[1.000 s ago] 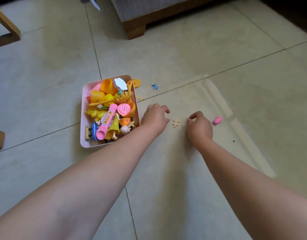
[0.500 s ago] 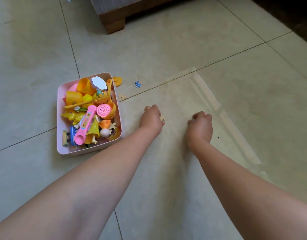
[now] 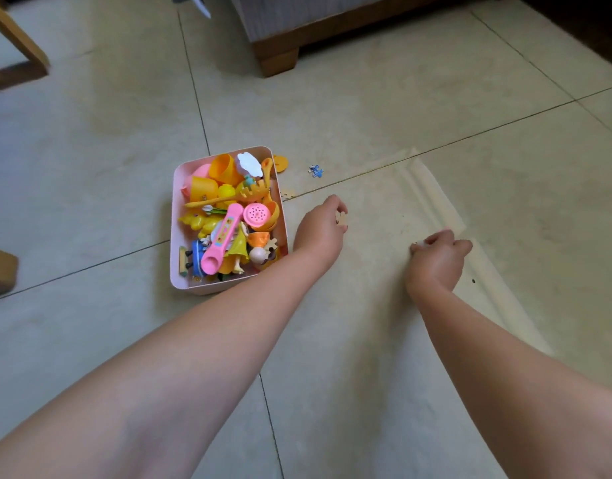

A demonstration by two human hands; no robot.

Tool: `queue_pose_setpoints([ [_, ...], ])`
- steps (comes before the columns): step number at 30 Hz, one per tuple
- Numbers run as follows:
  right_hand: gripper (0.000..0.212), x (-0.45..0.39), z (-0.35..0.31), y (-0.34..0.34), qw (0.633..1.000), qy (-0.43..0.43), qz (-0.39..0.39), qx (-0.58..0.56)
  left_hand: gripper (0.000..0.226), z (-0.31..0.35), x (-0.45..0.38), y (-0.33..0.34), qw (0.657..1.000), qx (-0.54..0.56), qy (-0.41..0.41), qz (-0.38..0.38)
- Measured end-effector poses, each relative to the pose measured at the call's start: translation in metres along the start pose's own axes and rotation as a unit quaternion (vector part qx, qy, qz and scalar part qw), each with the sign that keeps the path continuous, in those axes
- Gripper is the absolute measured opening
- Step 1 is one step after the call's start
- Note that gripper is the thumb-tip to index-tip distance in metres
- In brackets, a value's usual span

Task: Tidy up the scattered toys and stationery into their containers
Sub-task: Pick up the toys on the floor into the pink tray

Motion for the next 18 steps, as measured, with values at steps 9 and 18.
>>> queue_pose_setpoints([
  [9,0.032,0.000,0.001,0.010,0.997,0.054,0.005,0.059,0.014,-0.060,0.015,-0.097,0.983,0.072,-0.070,0.152],
  [18,0.014,0.081,-0.063,0.096,0.969,-0.048,-0.236,-0.058,0.015,-0.136,0.044,-0.141,0.949,0.074,-0.225,0.209],
])
Point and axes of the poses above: each hand's wrist, its own x-axis away from the middle knuckle, its own y-axis out of the palm, z = x × y, the point moved 10 cm from there along -x, towards the middle knuckle, and after that the axes turned 8 degrees about -x, right-handed, at the moved point
